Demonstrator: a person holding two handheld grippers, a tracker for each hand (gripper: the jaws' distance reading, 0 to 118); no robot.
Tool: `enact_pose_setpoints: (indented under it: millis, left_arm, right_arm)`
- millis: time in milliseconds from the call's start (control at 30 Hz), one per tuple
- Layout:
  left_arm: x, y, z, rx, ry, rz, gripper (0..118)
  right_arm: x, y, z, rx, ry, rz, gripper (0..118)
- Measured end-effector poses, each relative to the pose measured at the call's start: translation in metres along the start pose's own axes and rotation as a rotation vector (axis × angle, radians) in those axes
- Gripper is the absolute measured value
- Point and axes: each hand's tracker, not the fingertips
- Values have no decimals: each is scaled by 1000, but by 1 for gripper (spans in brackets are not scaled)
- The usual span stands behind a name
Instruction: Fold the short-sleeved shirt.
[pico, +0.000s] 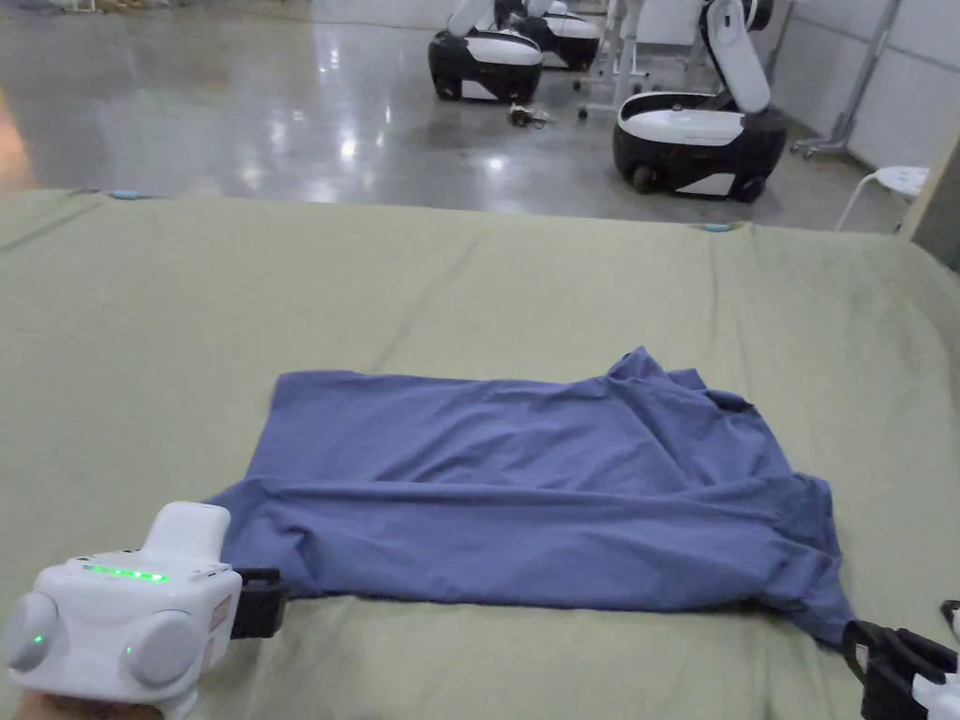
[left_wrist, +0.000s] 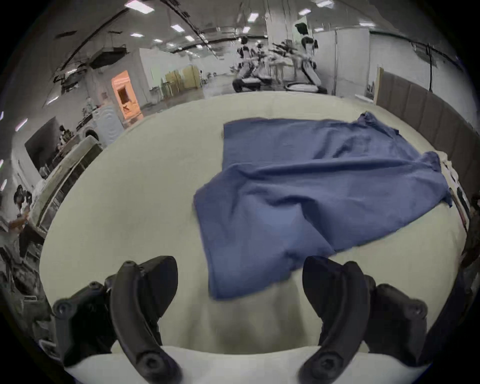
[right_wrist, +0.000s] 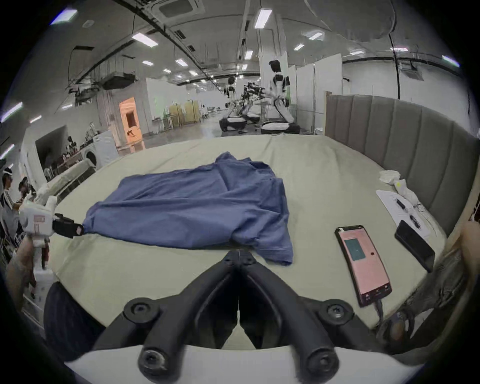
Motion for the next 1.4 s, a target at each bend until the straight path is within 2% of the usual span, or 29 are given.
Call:
enact_pose_setpoints:
  millis: [33, 100, 133, 167, 200, 233, 267, 333, 367, 433, 467, 500, 567, 600, 633, 733, 933, 1033, 1133, 1233, 1267, 1300, 1333, 1367, 1400]
  left_arm:
    - [0, 3, -7, -8, 8, -6, 95]
    - [11, 8, -15, -53, 6, -53, 87]
    - [11, 7, -18, -83, 0, -72, 87]
    - [17, 9, -13, -66, -20, -57, 81]
    - [18, 9, -9, -59, -30, -41, 75]
    - [18, 9, -5, -52, -45, -29, 65]
    - [19, 10, -2, -48, -48, -25, 49]
    - [24, 14, 3, -36, -42, -30, 21]
    - [24, 16, 3, -44, -50, -33, 17]
    - [22, 17, 4, -64, -66, -46, 13]
    - [20, 21, 2, -66, -77, -44, 12]
    - [17, 23, 5, -66, -84, -37, 11]
    - [10, 26, 15, -56, -106, -23, 9]
    - [5, 32, 20, -44, -109, -14, 8]
    - [2, 35, 28, -25, -117, 2, 8]
    - [-6, 44, 52, 24, -138, 21, 8]
    - [-19, 26, 118, 71, -216, -22, 8]
    - [-31, -2, 125, 22, -219, 15, 8]
    - [-32, -34, 108, -55, -222, 62, 8]
    - [-33, -56, 91, -66, -270, 158, 8]
    - [-36, -60, 86, -45, -287, 196, 12]
    - [-37, -62, 94, 23, -298, 214, 23]
    - [-37, -63, 104, 85, -303, 220, 46]
    - [-37, -64, 118, 150, -301, 230, 89]
    - [-41, -63, 127, 202, -301, 229, 107]
  right_arm:
    - [3, 3, -4, -10, -14, 7, 6]
    - [11, 9, -19, -31, -40, 35, 22]
    - [14, 11, -27, -43, -50, 45, 22]
    - [19, 15, -39, -68, -50, 56, 48]
    - [24, 18, -53, -110, -44, 61, 80]
    - [27, 19, -67, -152, -33, 54, 105]
    - [30, 21, -79, -151, -31, 44, 108]
    - [34, 23, -106, -212, -34, 44, 108]
    - [35, 23, -119, -240, -61, 58, 108]
    - [41, 20, -142, -337, -25, 49, 105]
    - [45, 20, -147, -319, -37, 21, 80]
    - [48, 23, -146, -302, -33, -3, 62]
    - [54, 39, -129, -210, 27, -62, 12]
    - [53, 47, -119, -166, 70, -74, 12]
    - [50, 55, -110, -151, 42, -42, 12]
    - [40, 74, -78, -134, 45, 23, 12]
    - [31, 69, -6, -105, 92, 41, 12]
    - [34, 41, 8, -191, 150, 24, 12]
    - [33, -1, -6, -302, 86, 48, 12]
    - [36, -34, -30, -376, 86, -26, 13]
    - [37, -37, -32, -379, 109, -44, 23]
    - [37, -36, -29, -378, 147, -45, 40]
    - [34, -33, -22, -358, 180, -34, 65]
    - [29, -25, -10, -307, 174, -2, 93]
    - [23, -17, 3, -230, 157, 30, 98]
